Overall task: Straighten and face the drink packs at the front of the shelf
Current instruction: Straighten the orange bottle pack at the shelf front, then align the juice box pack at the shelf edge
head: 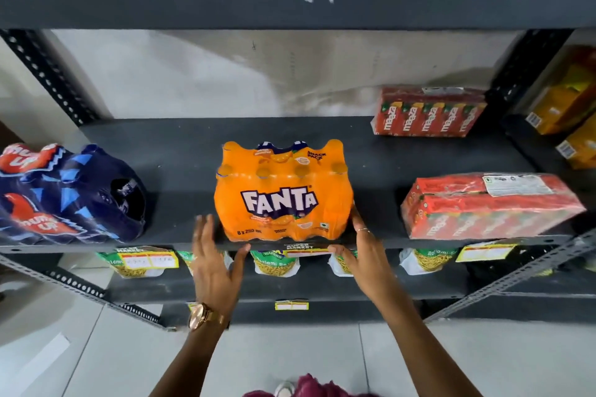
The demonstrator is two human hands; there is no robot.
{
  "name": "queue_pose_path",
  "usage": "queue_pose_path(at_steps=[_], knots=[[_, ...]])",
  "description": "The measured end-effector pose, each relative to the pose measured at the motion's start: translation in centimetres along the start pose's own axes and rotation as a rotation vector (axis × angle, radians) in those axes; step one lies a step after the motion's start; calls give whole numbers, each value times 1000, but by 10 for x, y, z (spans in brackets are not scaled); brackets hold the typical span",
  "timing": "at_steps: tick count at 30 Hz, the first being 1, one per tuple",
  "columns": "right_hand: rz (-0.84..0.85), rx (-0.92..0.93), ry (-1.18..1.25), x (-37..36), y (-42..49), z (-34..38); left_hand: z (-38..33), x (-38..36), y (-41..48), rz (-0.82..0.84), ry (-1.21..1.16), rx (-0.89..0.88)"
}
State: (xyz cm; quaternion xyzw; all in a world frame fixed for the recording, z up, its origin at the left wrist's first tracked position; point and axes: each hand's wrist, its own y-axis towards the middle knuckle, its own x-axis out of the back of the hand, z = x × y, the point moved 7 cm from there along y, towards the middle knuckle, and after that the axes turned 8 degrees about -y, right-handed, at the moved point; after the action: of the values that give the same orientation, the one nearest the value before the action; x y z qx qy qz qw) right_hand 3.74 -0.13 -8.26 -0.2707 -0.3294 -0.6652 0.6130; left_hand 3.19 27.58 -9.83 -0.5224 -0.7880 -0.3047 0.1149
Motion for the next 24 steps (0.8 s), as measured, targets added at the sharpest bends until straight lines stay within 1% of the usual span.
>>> queue_pose_path(at_steps=[2, 3, 4, 6, 7, 8, 9, 10, 12, 13, 14, 16, 18, 21, 24], knots=[[-110, 79, 43, 28, -18, -8, -26, -7, -27, -125, -26, -104], [-185, 77, 104, 45, -30, -18, -44, -16, -43, -115, -36, -192], [-279, 47, 176, 70, -41, -36, -69, -32, -59, -58, -54, -304], [-585, -25, 265, 128, -62, -76, -119, -73, -87, 161, -93, -504], [-736, -61, 277, 157, -71, -99, -142, -95, -98, 272, -100, -567], [-829, -91, 299, 179, -75, -122, -162, -117, -103, 355, -100, -596], [-848, -137, 323, 199, -75, -151, -182, -140, -104, 402, -97, -576], [-808, -201, 337, 210, -71, -177, -195, -159, -98, 420, -104, -497], [-596, -321, 228, 221, -54, -224, -209, -199, -85, 450, -127, -253], [-476, -323, 142, 220, -45, -238, -210, -213, -79, 449, -116, -158], [-369, -299, 65, 221, -36, -248, -212, -226, -76, 445, -99, -100], [-214, -241, -25, 217, -24, -258, -210, -241, -72, 424, -56, -50], [-174, -224, -39, 214, -17, -260, -196, -244, -70, 405, -23, -10], [-250, -183, -122, 220, -14, -259, -182, -246, -70, 371, -38, 67], [-264, -128, -121, 222, -9, -253, -184, -241, -70, 307, -78, 48]])
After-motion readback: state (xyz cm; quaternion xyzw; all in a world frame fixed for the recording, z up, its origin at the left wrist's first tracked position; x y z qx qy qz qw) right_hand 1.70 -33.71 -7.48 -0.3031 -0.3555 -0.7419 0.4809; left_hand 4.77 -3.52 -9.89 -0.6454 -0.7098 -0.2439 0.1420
